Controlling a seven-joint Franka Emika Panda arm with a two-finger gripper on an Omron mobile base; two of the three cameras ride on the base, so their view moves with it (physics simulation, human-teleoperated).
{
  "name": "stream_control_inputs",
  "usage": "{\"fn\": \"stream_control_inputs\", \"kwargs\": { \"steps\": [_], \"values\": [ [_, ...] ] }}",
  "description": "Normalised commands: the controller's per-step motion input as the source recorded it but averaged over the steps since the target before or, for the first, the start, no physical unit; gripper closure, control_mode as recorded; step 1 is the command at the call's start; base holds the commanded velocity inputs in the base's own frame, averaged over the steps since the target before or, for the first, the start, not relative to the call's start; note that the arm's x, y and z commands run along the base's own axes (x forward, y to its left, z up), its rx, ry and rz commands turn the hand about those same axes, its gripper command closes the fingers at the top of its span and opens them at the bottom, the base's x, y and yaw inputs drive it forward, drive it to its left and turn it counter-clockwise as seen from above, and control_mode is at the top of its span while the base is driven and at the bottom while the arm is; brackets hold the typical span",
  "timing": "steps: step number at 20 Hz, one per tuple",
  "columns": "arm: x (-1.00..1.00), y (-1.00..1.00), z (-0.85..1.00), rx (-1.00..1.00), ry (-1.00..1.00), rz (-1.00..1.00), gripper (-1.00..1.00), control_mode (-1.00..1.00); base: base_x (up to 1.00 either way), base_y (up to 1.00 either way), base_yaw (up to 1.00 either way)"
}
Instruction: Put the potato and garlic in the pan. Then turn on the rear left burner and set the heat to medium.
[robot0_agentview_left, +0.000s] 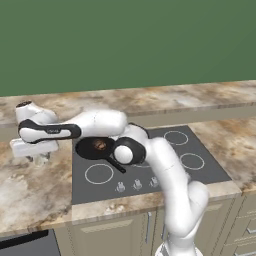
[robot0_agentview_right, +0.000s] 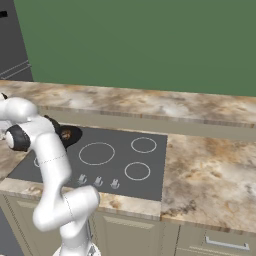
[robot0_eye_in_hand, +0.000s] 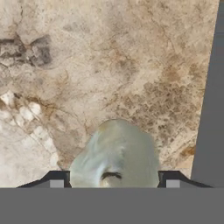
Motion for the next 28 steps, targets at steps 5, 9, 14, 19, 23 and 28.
{"fn": "stream_control_inputs", "kwargs": {
  "steps": [5,9,14,19,23,28],
  "values": [
    [0.0,-0.99,0.29,0.01,0.0,0.0,1.0,-1.0,0.0,0.0,0.0],
    [-0.01,-1.0,0.23,0.05,0.0,0.0,1.0,-1.0,0.0,0.0,0.0],
    [0.0,-1.0,0.13,0.04,0.0,0.0,1.0,-1.0,0.0,0.0,0.0],
    [0.05,-0.97,0.14,0.01,0.0,0.01,1.0,-1.0,0.0,0.0,0.0],
    [0.28,-0.71,0.02,0.02,0.0,0.06,1.0,-1.0,0.0,0.0,0.0],
    [0.45,-0.15,-0.06,0.09,-0.03,0.14,1.0,-1.0,0.0,0.0,0.0]
  ]
}}
